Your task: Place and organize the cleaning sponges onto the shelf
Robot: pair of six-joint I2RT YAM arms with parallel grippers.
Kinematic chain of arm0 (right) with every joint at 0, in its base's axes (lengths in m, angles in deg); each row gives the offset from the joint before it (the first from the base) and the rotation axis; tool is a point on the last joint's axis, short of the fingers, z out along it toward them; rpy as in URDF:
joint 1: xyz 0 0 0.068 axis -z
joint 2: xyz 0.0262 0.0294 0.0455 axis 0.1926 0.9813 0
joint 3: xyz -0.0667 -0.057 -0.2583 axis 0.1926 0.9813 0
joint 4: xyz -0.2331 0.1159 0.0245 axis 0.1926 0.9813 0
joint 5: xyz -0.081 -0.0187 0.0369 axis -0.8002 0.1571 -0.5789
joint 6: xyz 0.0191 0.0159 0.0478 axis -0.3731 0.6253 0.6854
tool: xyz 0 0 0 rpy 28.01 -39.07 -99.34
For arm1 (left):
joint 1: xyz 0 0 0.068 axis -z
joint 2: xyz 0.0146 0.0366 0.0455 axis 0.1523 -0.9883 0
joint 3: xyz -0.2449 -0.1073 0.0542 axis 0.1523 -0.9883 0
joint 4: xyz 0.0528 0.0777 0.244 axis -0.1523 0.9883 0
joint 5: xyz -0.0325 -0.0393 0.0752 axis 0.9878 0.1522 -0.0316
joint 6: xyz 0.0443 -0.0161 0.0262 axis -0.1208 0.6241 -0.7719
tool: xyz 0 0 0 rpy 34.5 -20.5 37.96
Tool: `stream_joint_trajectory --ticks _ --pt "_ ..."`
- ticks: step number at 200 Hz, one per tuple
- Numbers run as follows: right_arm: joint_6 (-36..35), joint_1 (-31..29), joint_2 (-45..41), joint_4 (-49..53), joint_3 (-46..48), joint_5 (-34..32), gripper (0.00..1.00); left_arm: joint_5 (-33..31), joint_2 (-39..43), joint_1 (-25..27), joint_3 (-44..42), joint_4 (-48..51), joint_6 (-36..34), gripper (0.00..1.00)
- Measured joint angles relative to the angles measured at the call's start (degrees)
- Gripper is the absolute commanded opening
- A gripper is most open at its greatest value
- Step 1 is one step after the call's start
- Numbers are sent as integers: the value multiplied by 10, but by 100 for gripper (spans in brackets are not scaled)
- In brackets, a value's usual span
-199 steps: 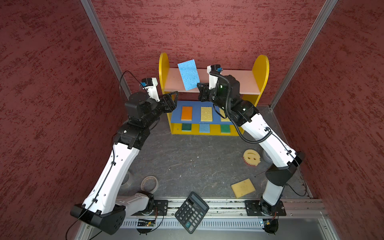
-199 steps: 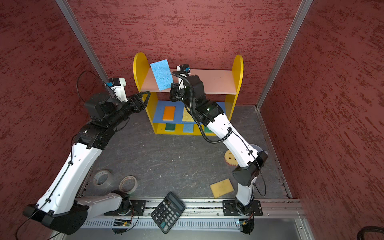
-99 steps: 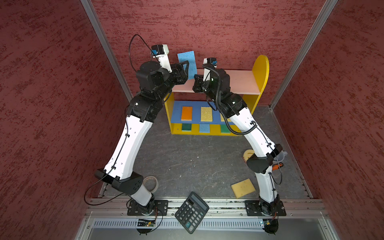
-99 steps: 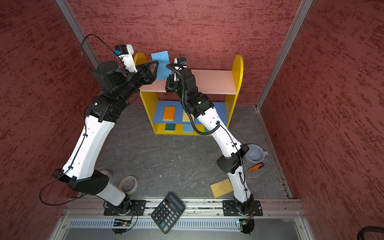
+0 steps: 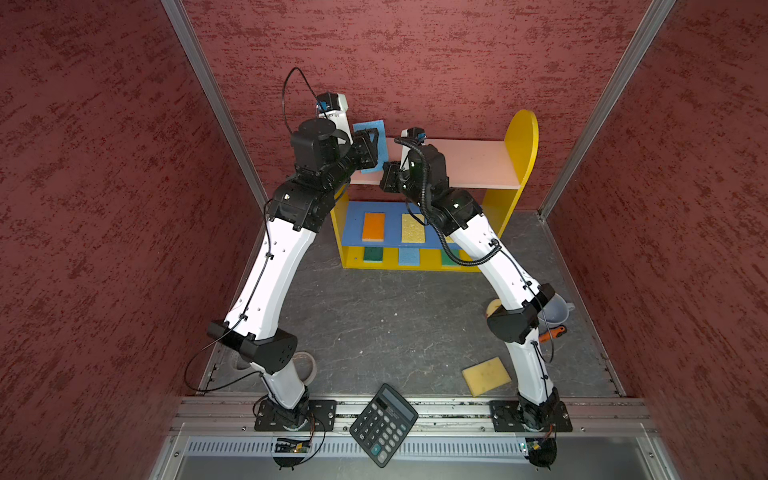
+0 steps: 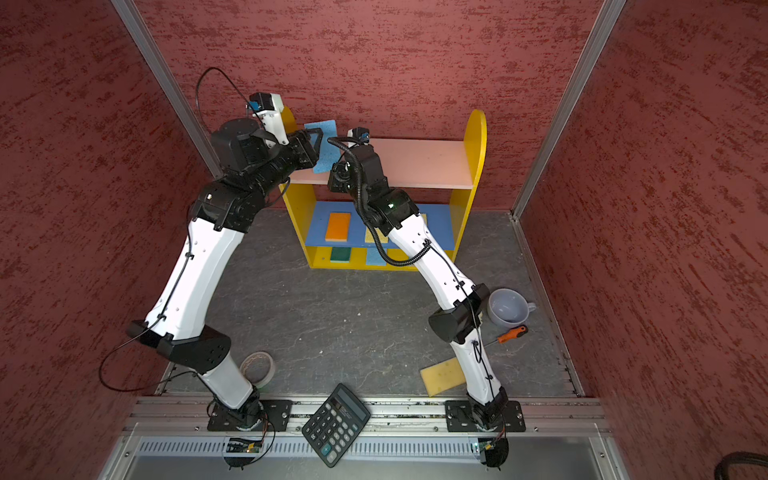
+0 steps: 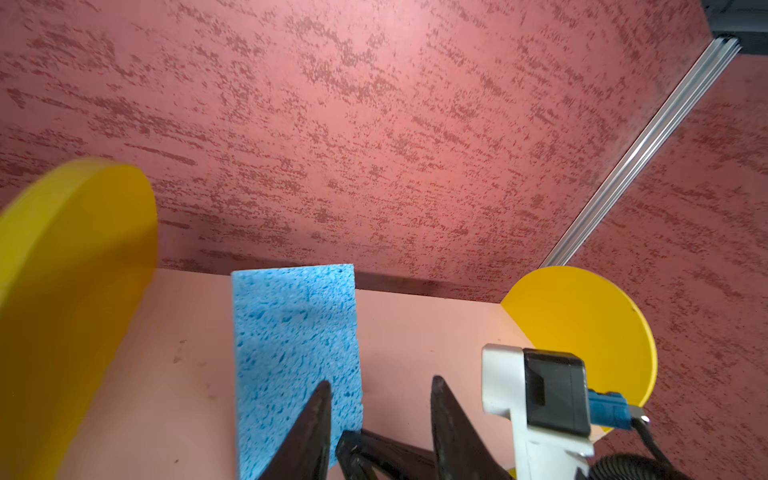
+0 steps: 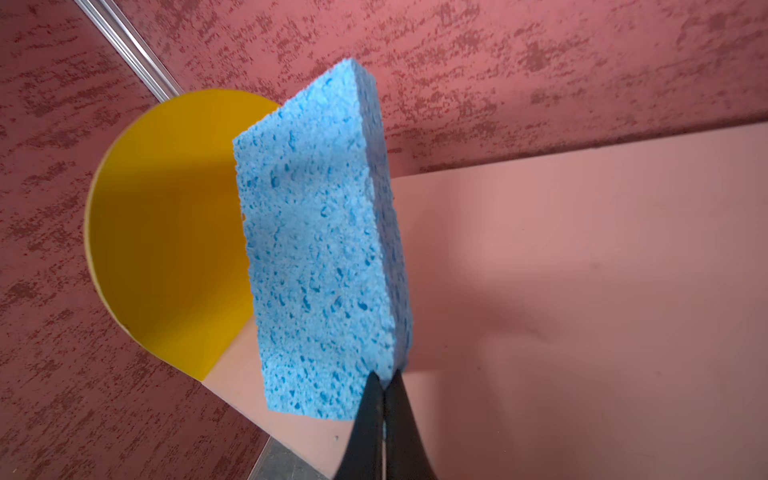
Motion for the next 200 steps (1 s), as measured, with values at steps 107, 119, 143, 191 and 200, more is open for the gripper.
stream_joint_trajectory --ticks 107,119,143,191,200 --pt "25 4 0 -15 13 16 19 5 -93 -18 35 21 32 32" --pt "23 4 -2 -21 17 17 21 7 -96 -23 35 25 38 31" --pt "21 3 -7 -31 28 17 25 12 -109 -40 34 35 54 30" --pt "19 3 -16 -39 42 17 28 40 -112 -59 28 28 85 29" --pt "19 3 -17 -39 43 17 29 44 -112 -59 27 26 90 29"
